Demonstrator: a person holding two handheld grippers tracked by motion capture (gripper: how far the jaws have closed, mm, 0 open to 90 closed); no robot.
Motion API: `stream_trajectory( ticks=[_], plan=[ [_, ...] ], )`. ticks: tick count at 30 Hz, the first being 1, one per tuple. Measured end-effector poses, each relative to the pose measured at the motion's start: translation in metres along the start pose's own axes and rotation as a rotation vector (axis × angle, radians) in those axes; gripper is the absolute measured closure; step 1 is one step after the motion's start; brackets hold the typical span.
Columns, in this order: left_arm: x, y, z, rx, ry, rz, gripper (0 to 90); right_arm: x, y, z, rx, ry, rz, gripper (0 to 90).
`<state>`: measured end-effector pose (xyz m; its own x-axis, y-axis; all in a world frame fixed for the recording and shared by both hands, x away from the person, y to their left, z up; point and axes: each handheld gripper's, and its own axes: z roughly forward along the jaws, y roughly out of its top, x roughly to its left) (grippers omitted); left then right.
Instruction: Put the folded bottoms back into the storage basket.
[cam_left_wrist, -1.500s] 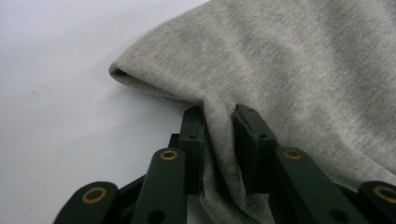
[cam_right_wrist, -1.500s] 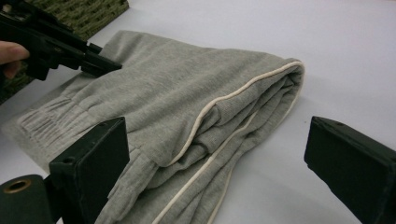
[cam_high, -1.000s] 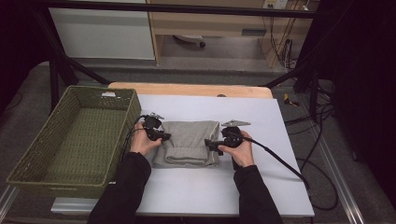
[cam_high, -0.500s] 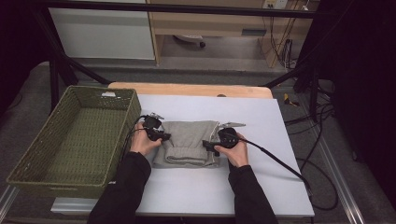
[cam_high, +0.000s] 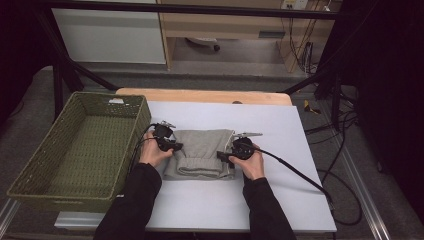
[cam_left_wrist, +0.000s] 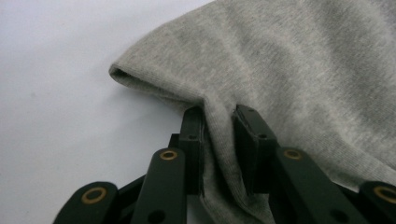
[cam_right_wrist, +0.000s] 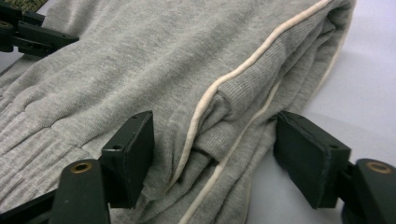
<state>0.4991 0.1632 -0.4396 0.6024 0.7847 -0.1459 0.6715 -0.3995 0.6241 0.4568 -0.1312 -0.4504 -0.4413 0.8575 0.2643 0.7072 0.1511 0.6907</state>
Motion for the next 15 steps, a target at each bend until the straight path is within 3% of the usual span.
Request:
stream_trajectory(
  ticks=[11,15],
  plan=[
    [0.0004,0.0002,0.0000,0.001,-0.003,-0.004,72.6,-0.0001,0.0004,-0.0013,0.011,0.017,-0.003,53.5],
    [0.0010,0.0000,-0.0001,0.000,-0.007,-0.005,72.6,0.0002,0.0002,-0.0013,0.009,0.019,-0.006,58.0]
  ],
)
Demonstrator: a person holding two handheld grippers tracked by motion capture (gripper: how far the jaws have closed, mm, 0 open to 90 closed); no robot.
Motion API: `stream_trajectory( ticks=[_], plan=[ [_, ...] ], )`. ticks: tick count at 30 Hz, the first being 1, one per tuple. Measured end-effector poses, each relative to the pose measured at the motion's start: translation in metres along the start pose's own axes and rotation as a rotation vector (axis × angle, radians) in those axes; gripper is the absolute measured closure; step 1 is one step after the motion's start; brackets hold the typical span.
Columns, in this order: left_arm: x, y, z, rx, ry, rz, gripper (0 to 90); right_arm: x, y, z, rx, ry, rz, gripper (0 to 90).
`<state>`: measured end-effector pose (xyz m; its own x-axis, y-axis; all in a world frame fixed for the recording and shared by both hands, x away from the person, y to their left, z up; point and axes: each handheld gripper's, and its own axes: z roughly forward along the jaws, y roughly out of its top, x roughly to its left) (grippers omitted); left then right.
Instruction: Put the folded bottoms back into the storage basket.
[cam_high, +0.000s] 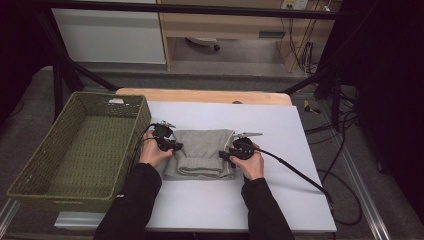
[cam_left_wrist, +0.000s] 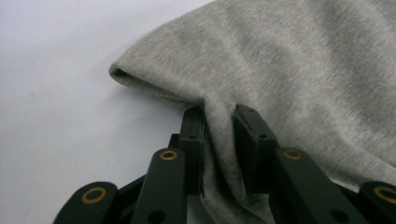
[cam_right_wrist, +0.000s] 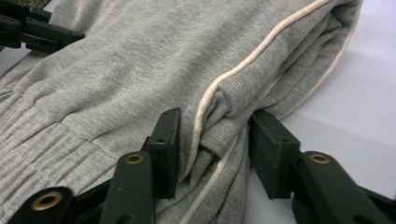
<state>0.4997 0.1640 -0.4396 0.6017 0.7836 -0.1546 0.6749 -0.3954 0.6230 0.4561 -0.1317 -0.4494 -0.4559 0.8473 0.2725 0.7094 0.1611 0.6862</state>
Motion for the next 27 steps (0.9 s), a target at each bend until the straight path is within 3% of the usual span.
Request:
stream_trajectory(
  ticks=[10,27],
  plan=[
    [0.0015,0.0001,-0.0004,-0.002,-0.009,-0.020,73.7,0.0014,-0.0021,0.0007,-0.019,-0.003,-0.005,70.8],
    [0.0023,0.0030,-0.0045,0.005,-0.031,-0.068,82.4,0.0017,-0.0007,-0.0015,-0.024,0.009,0.008,74.1]
  ],
)
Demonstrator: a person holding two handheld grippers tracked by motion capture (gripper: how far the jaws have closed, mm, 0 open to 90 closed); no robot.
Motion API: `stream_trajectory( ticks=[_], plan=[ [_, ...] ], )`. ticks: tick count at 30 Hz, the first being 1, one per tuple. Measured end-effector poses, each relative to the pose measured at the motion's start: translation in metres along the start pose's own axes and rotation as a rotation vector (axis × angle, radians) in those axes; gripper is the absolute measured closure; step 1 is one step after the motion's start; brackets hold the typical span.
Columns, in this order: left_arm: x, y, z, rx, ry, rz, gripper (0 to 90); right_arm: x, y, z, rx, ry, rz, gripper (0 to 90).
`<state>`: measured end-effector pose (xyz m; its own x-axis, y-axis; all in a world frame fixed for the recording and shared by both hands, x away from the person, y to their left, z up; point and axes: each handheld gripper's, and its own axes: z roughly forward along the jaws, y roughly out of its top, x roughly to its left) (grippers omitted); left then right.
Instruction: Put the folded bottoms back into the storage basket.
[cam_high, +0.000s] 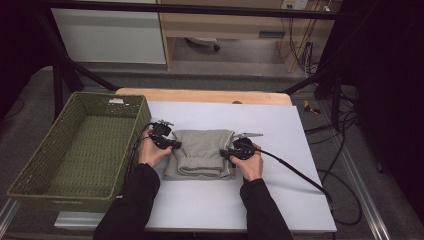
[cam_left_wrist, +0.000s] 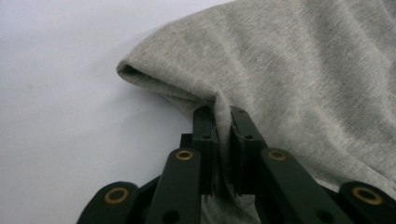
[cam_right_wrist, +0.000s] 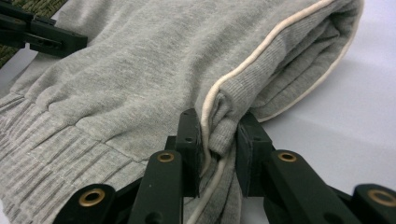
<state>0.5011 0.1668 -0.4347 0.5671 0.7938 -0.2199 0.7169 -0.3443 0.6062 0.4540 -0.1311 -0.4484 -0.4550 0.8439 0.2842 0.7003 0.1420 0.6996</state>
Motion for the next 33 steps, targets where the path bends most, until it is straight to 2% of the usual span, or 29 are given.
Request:
stream_trajectory(
  ticks=[7,33],
  plan=[
    [-0.002,0.003,-0.004,0.011,-0.001,-0.001,83.4,0.001,0.001,-0.002,-0.007,0.008,0.004,74.5],
    [-0.015,0.008,-0.024,-0.020,-0.021,0.026,83.8,0.003,0.003,-0.013,-0.031,0.031,-0.011,74.4]
  ],
)
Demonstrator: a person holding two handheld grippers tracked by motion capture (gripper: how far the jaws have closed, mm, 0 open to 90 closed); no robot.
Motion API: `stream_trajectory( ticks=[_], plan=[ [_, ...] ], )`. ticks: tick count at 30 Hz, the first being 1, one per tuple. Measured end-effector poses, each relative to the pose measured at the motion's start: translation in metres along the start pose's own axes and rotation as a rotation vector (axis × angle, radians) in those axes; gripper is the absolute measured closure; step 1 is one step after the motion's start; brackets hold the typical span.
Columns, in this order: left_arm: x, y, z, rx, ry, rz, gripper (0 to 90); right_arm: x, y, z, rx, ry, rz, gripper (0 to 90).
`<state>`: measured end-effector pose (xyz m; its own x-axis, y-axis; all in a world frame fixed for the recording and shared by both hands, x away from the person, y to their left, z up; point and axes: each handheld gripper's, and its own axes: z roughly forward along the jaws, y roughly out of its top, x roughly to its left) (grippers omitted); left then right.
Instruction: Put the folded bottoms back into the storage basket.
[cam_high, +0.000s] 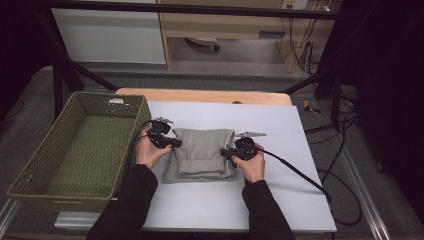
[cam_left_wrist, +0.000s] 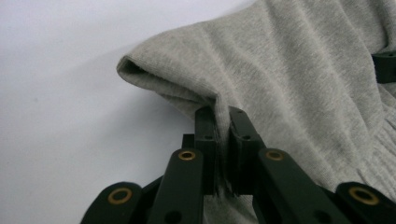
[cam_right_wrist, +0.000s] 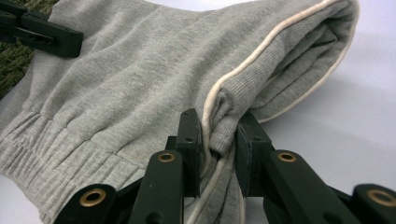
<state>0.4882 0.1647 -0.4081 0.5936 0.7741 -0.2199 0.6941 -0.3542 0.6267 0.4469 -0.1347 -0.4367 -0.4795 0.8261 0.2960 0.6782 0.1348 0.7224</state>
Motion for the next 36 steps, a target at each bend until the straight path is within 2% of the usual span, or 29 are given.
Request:
stream_trajectory(
  ticks=[36],
  plan=[
    [-0.023,0.007,-0.032,-0.032,-0.016,0.054,83.9,0.008,0.003,-0.025,-0.053,0.028,0.002,74.4]
  ],
)
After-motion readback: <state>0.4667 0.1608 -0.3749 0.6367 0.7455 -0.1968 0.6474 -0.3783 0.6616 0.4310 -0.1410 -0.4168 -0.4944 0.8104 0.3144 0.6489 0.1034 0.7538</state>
